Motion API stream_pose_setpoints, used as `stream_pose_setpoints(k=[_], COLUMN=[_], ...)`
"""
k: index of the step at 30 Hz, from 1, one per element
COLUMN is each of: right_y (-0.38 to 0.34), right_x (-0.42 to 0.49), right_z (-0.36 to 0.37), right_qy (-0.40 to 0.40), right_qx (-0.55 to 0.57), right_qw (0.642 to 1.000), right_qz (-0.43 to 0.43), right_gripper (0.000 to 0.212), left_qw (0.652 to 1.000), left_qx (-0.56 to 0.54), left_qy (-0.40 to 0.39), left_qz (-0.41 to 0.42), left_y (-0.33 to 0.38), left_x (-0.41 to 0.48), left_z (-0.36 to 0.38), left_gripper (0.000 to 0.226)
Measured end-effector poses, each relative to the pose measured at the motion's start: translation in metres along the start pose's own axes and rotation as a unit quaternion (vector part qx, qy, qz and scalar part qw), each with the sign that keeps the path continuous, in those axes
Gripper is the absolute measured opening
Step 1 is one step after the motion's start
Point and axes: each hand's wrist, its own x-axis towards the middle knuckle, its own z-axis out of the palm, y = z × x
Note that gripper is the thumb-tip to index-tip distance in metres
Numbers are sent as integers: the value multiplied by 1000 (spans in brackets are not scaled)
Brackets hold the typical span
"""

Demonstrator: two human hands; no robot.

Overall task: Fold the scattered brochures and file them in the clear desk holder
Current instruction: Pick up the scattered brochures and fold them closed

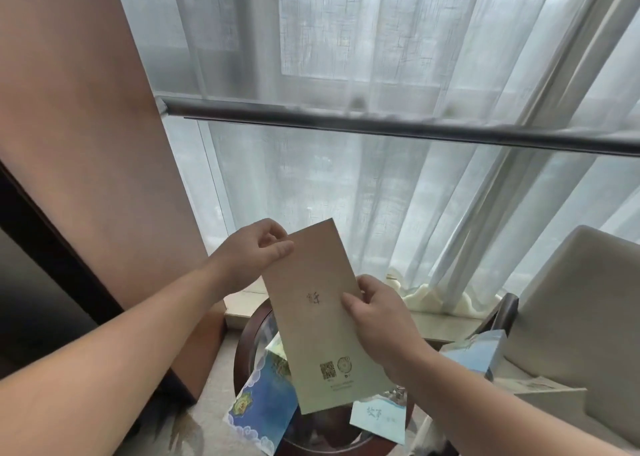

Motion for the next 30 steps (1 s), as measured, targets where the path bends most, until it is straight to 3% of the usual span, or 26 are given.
stream_pose_setpoints(k=[2, 4, 5, 8, 10, 13, 16, 19, 22, 26, 28, 30], right_y=[-3, -6, -7, -6, -1, 7, 14, 14, 15, 9, 7, 3], right_x=[7, 15, 19, 26, 29, 34, 39, 40, 43, 48, 49, 47], right_z=[-7, -13, -15, -16, -14, -13, -17, -18, -17, -22, -25, -27], right_qy=[5, -1, -10, -26, -14, 22, -1, -37, 18, 66, 39, -2], right_qx=[91, 157, 181, 203, 188, 123, 152, 189, 173, 189, 203, 237], right_qw=[996, 988, 983, 979, 982, 992, 987, 979, 982, 978, 977, 971], right_qz=[-6, -10, -10, 9, 19, 27, 52, 69, 70, 64, 47, 39], right_gripper=[18, 18, 18, 18, 19, 18, 33, 30, 23, 17, 15, 15], left_qw=[997, 984, 973, 933, 928, 926, 915, 912, 927, 948, 937, 922], left_qx=[-27, -105, -148, -287, -324, -347, -388, -395, -360, -300, -324, -355], left_qy=[39, -1, -36, -108, -79, -3, -33, -54, -46, 34, 4, -62], left_qz=[-59, -147, -175, -188, -165, -147, -110, -93, -91, -103, -127, -140], left_y=[-2, -3, -4, -5, -3, 0, 4, 4, 2, -2, -3, -3], left_x=[0, -4, -6, -11, -10, -8, -9, -9, -10, -7, -7, -6], left_z=[7, 16, 22, 42, 54, 62, 62, 63, 68, 71, 70, 70], left_gripper=[40, 81, 89, 63, 39, 24, 24, 28, 29, 36, 51, 50])
